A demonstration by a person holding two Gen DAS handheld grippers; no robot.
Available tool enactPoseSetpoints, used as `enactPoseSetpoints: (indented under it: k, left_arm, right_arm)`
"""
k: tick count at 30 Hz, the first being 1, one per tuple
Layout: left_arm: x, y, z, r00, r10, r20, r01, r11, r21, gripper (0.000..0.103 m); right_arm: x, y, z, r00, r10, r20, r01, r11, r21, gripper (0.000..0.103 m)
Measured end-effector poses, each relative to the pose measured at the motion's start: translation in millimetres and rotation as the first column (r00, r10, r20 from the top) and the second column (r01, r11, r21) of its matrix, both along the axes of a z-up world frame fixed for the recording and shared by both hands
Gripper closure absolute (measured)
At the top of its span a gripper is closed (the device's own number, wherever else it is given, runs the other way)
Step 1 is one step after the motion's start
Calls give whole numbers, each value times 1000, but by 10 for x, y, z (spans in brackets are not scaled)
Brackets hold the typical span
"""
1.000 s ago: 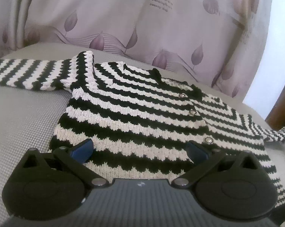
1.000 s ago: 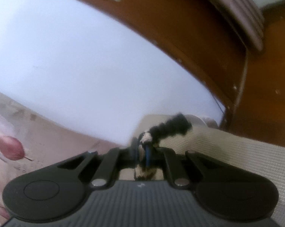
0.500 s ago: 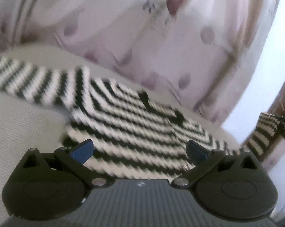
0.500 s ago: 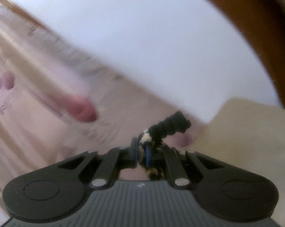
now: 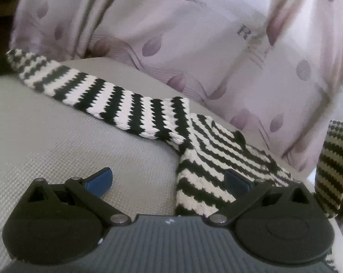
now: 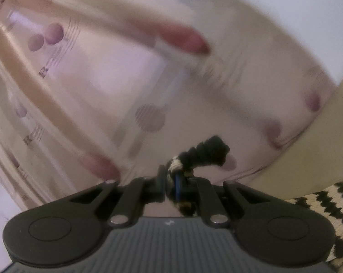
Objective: Fold small clothes
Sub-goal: 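Carry the sleeve across the cardigan body and open the right gripper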
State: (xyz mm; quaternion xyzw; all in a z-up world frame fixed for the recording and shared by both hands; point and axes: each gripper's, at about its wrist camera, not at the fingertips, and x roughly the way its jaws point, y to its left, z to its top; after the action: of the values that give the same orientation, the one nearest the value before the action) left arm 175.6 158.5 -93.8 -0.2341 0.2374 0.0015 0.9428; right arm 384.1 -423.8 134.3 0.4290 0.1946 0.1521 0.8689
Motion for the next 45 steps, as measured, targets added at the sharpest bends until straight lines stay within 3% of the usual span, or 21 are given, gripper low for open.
enactPoseSetpoints:
  k: [7,18,26,35,39,41,42,43,45]
  left_arm:
    - [13,-39,-1,1000,-14,0,14,1000,10,1]
    - [-7,-34,-21,1000,-12,2,12,1000,-6,1]
    - [-8,-36,-22,1000,-9,6,9,1000,-11,1]
    - [-2,-42,-27,1000,-4,4,4,1000,-7,1]
    - [0,-39,-29,1000,-3,2,3,1000,-6,1]
    - [-2,-40,-30,1000,-3,1,3,1000,-6,1]
    - [0,-41,-30,1000,-3,1,3,1000,-5,1]
    - [1,-41,-31,1000,-4,0,4,1000,-4,1]
    - [-2,-41,-32,1000,-3,-2,3,1000,0,0]
  right_arm:
    - [94,599,-171,997,77,-2,-77,996,51,95]
    - [108,1307,-696,981,175,-85,-165,981,105,95]
    - [63,1805,-988,960,244,-134,-242,970,35,95]
    - [-8,2301,-1363,918,353,-181,-368,928,-57,89]
    - [-89,2323,-1439,881,432,-193,-441,897,-8,78]
    - [-183,2262,-1390,876,454,-163,-459,889,7,58]
    - [-223,2223,-1355,875,463,-144,-466,885,11,35]
    - [-278,2172,-1311,878,462,-126,-465,885,3,20]
    - [-411,2034,-1220,888,449,-97,-453,891,-25,20]
